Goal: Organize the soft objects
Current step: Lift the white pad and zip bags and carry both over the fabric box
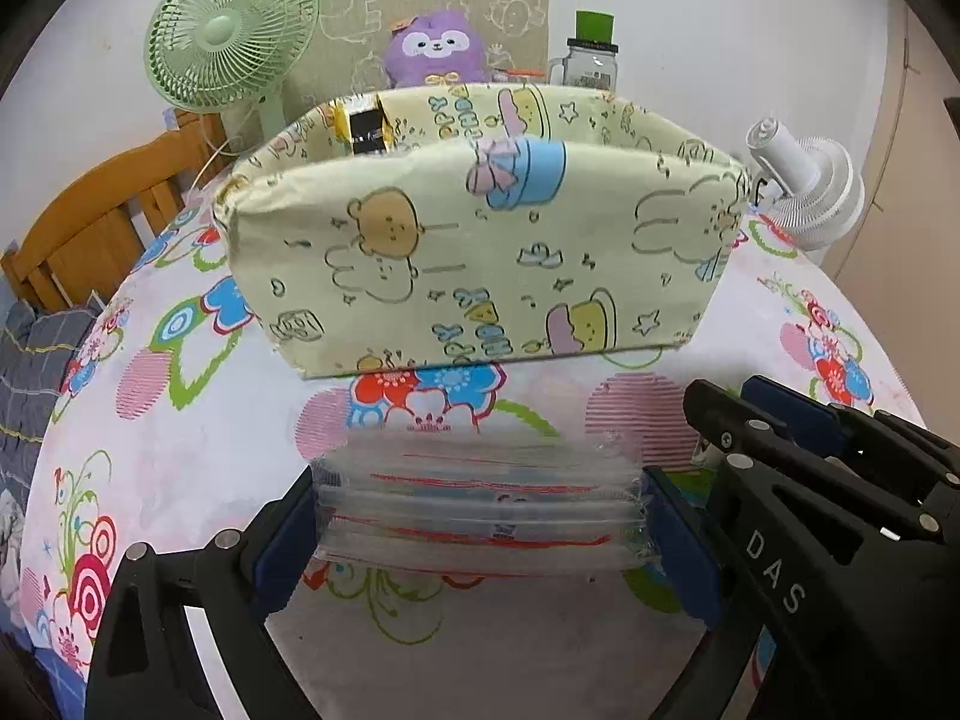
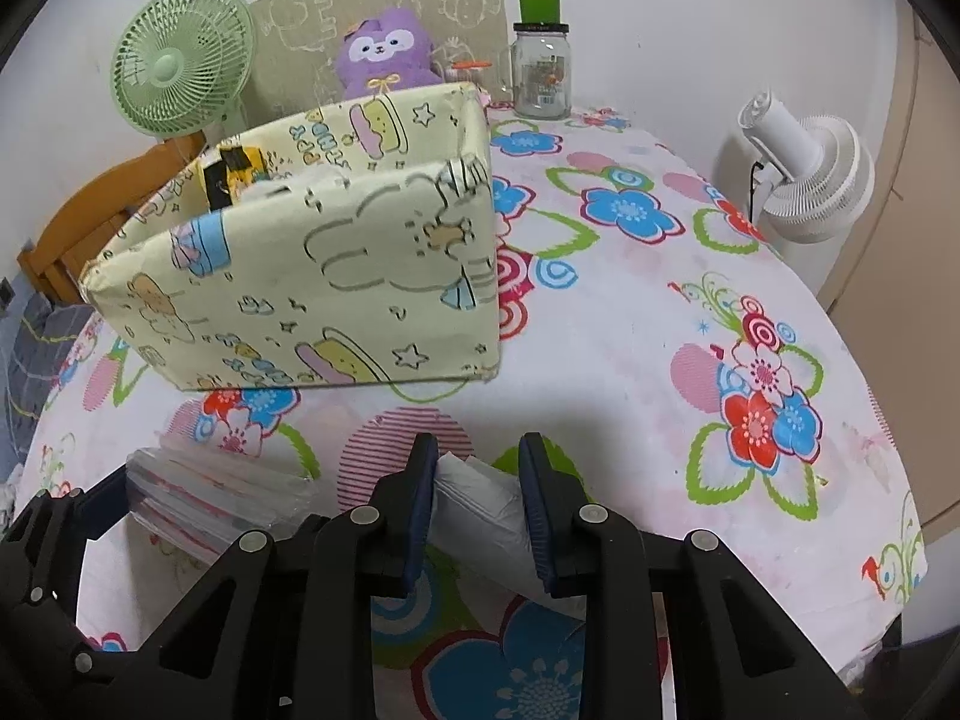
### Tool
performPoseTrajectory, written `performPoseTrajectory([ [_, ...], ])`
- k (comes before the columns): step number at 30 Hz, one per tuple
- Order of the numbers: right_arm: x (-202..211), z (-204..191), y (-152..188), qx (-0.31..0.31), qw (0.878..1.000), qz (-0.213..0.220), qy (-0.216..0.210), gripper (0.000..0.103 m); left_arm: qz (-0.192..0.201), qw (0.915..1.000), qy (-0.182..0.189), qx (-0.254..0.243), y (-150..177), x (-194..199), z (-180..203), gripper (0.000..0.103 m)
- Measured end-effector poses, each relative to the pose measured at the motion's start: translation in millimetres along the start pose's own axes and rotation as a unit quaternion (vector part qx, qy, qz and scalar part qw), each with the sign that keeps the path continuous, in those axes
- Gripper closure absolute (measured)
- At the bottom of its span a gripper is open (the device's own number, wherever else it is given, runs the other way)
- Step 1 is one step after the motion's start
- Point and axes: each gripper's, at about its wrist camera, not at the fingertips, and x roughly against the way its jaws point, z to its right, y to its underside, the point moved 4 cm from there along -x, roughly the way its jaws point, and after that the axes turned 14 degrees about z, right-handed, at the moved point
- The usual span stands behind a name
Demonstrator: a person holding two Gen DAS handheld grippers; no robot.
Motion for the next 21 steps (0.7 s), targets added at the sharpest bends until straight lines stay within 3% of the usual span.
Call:
performPoseTrajectory([
  [21, 37.6, -18.1, -49.5, 0.016, 0.999, 0.047, -0.021, 0.072, 0.051, 0.9986, -0.004, 0.006, -47.0, 36.0, -7.8, 0.005],
])
